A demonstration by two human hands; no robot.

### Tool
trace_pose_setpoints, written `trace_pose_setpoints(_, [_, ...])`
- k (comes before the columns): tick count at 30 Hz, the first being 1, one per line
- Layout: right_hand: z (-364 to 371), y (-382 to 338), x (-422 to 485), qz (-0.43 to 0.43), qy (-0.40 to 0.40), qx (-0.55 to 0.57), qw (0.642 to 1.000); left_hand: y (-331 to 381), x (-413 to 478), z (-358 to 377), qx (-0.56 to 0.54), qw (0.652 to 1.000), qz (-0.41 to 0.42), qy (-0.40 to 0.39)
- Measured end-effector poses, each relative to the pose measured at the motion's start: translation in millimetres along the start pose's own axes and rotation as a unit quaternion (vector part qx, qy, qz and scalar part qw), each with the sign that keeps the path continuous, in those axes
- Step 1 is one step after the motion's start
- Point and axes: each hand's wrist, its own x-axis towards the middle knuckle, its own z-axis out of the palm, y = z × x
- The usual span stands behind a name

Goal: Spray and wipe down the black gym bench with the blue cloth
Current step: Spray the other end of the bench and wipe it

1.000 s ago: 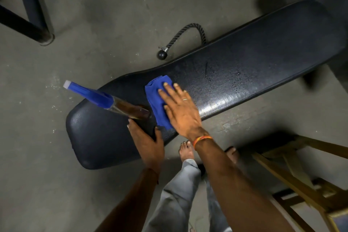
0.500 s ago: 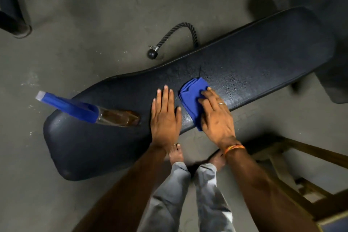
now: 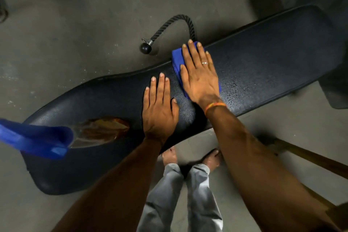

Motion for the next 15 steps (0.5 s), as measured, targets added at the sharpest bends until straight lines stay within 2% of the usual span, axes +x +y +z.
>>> trace_pose_setpoints(5, [-2, 8, -97, 0.010, -0.054, -0.029, 0.998, 0, 2, -1, 0.001, 1.000, 0.001, -0.015])
trace_pose_setpoints(7, [0, 12, -84, 0.016, -0.055, -0.030, 0.998, -1, 2, 0, -0.006, 1.000, -0.003, -0.004])
trace_pose_setpoints(12, [-6, 14, 26, 0.069, -0.012, -0.014, 0.997, -1, 2, 2, -0.013, 1.000, 0.002, 0.010])
trace_pose_setpoints(15, [-7, 18, 10, 0.057, -0.013, -0.013, 0.998, -1, 3, -1, -0.013, 1.000, 0.002, -0.003])
